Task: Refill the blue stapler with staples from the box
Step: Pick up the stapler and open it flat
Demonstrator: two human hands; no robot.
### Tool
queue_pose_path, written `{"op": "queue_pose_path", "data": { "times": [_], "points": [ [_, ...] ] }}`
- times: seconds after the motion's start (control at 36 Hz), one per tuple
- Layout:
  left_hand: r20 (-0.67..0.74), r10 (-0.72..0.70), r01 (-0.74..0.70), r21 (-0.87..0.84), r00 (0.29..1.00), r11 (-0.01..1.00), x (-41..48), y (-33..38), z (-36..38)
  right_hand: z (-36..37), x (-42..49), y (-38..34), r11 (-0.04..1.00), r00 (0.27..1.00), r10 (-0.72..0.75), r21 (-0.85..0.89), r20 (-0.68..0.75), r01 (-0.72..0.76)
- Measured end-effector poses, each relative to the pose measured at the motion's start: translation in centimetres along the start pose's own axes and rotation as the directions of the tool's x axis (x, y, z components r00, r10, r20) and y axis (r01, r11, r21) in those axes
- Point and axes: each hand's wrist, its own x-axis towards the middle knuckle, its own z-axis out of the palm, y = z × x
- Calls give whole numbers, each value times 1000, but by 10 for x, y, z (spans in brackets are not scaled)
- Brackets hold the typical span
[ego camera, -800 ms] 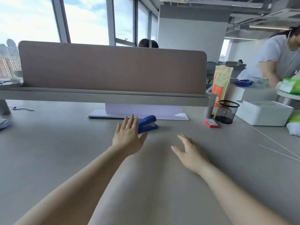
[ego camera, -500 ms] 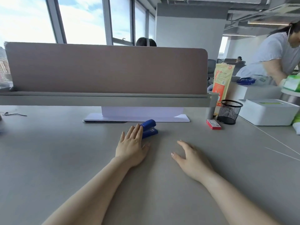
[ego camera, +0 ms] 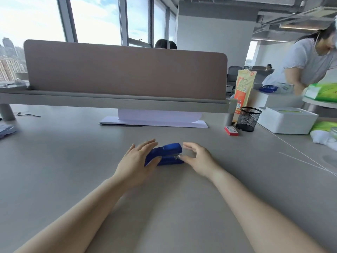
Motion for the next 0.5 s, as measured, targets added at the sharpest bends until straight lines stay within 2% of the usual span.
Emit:
{"op": "queue_pose_path", "data": {
  "times": [0.08,0.19,0.31,0.5],
  "points": [
    [-19,-60,59,-24,998,998,16,8,9,2,5,0,996,999,-21,85,26,19],
    [4,19,-19,57,1000,998,24,7,27,3,8,4,986,997,-80,145,16,77],
    [-53,36,-34,40,998,999,24,2,30,7,13,7,978,997,-81,194,-4,80],
    [-99,39,-42,-28,994,999,25,0,29,9,17,11,979,989,-137,147,-45,143]
  ]
}}
